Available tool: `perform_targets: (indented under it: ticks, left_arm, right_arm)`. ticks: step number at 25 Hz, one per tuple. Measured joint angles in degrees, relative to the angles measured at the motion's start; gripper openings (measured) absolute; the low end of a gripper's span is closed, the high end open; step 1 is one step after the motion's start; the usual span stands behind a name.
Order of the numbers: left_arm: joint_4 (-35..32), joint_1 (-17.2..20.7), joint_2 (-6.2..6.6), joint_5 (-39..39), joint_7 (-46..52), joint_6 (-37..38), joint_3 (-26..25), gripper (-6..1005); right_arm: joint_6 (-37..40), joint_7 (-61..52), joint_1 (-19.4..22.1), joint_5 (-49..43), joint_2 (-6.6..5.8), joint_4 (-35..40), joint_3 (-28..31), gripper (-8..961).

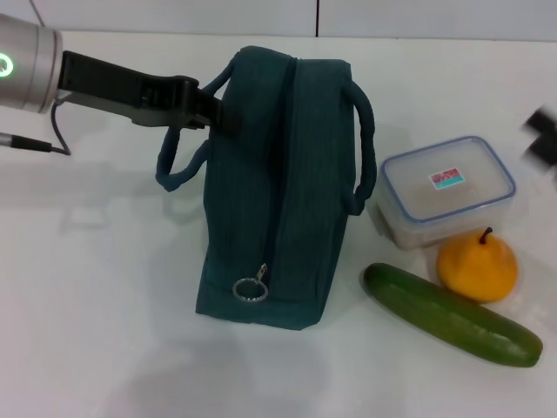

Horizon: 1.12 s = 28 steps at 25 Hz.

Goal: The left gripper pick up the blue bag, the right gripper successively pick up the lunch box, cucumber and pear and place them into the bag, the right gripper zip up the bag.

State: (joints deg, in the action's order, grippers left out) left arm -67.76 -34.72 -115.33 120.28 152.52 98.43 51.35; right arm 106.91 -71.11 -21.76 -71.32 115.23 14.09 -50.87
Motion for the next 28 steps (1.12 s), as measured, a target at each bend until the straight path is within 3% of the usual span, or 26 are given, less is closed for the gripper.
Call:
perform_targets:
  ticks: [5, 9, 15, 28]
  left_arm:
    - [0.16, 0.67, -0.59, -0.41, -1.25, -0.01, -0.11, 83]
    - [1.57, 0.88, -0.74, -2.36, -2.58, 0.0, -0.19, 83]
    - [2.96, 0.89, -0.92, -3.75, -4.04, 0.0, -1.6, 84]
    - [4.23, 1.68, -1.01, -5.94, -5.61, 0.01, -2.51, 84]
  right_arm:
    - [-1.78, -1.3, 0.68, 10.35, -0.01, -10.51, 6.21, 873]
    - [-10.23, -8.3, 1.71, 14.07, 0.1, -13.06, 9.65, 871]
    - [-23.14, -17.62, 1.11, 13.87, 0.11, -12.95, 9.19, 869]
    - [-31.66, -24.03, -2.99, 11.89, 0.92, -15.44, 6.15, 864]
